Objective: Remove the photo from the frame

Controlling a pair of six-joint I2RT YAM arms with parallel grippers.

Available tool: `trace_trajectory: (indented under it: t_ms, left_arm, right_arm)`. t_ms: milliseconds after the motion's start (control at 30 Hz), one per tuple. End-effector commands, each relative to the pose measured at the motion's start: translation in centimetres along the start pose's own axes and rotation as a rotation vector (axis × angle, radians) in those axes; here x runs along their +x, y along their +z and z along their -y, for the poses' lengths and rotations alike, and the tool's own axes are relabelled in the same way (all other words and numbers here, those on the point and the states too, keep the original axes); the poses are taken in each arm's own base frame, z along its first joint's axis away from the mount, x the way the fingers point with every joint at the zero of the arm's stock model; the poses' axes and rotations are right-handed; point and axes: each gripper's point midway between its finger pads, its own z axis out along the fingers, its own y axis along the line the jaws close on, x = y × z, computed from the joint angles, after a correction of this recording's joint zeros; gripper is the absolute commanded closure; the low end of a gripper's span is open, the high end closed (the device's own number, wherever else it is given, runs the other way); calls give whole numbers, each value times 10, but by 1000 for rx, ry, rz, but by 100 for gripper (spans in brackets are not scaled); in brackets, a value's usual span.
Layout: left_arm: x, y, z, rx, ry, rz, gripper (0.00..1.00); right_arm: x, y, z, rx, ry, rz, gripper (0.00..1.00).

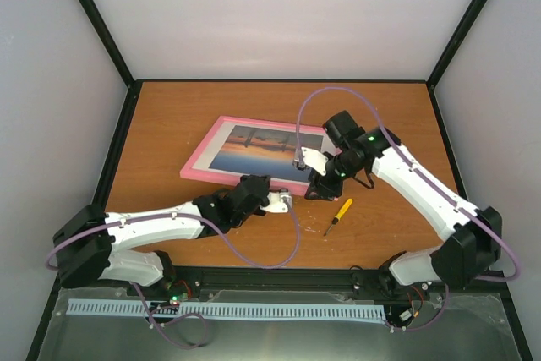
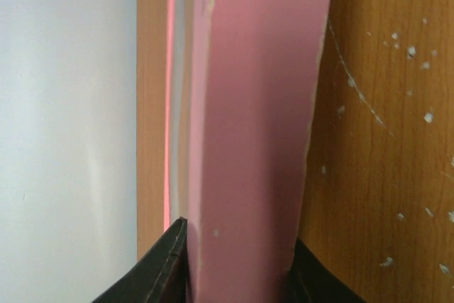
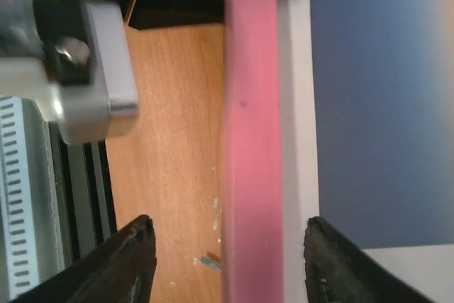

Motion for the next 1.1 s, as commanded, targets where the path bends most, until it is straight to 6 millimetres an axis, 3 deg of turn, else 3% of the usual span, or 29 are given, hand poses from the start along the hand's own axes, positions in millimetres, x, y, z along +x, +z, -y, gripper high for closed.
trace_trajectory:
  t_ms: [0,200,333,533,800,900,1067]
  left_arm:
    - [-31,-10,-46,-43,-204,41,82]
    - [-53,-16,-85,-30,-329,10,83]
    - [-63,-12,-103,-44,-369,-18,91]
    - [-70,1,-126,-19,-442,-126,97]
    - [-80,13,-170,34,-658,-153,99]
    - [-88,14,-182,40,-709,-119,99]
    - [-96,11,-207,7,-782,-87,99]
  right_arm:
    - [-35,-51,1,133,-49,141,35]
    - [-49,-122,14,308,0,263,30]
    - [-45,-168,21,459,20,324,30]
    - [-27,-196,31,621,80,330,27]
    - [0,-214,65,814,242,312,25]
    - [7,-205,74,813,272,307,25]
    - [15,-163,80,703,318,314,26]
